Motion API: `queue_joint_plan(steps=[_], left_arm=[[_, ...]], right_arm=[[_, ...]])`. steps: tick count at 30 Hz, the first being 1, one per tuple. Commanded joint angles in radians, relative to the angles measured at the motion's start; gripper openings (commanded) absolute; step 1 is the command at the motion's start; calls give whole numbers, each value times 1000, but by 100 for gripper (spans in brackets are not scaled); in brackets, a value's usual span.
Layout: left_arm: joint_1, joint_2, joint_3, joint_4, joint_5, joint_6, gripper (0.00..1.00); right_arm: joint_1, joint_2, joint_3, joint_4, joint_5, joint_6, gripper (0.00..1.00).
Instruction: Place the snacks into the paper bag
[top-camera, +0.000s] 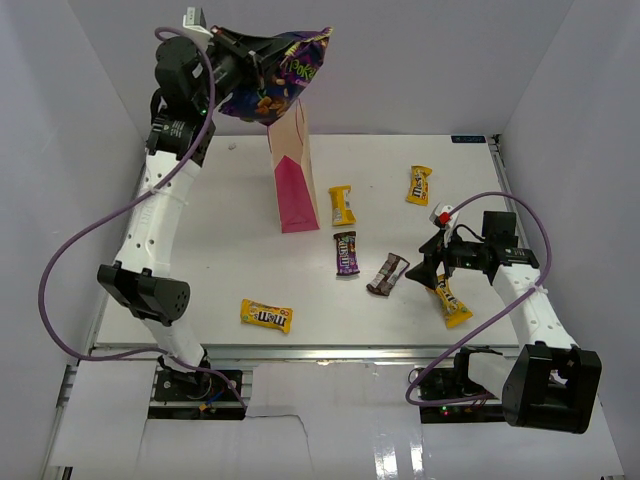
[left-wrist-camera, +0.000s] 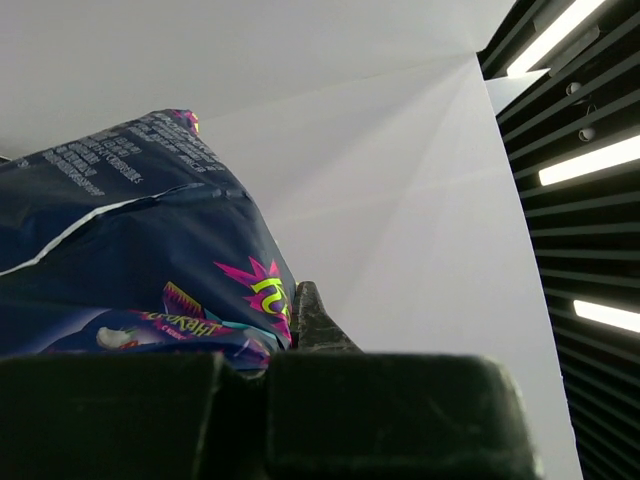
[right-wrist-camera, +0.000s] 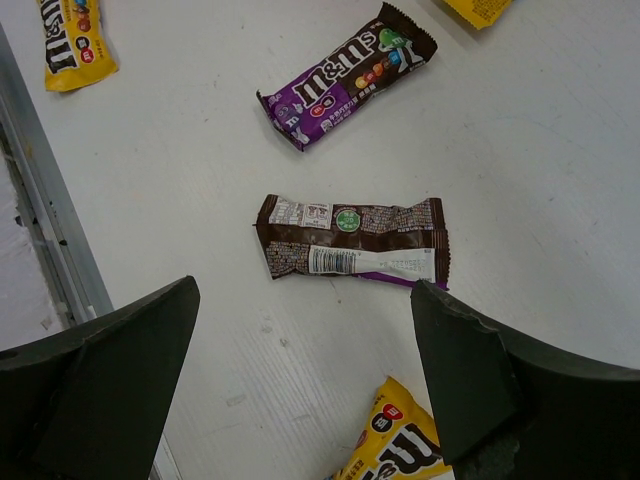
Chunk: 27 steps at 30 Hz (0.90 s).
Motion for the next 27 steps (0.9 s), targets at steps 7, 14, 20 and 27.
queue_joint_plan(steps=[7,14,20,27], left_arm=[[-97,33,165,98,-220,-8,0],[-100,47,158,117,-288,18,0],[-100,52,124,163,-347,22,0],[-107,63,66,229,-438,19,0]], right_arm=[[-6,-16,-5,24,-39,-3,92],[-8,-14,-8,27,-38,-2,93],[-8,-14,-14,33,-38,3,92],[-9,-14,-16,36,-36,5,93]])
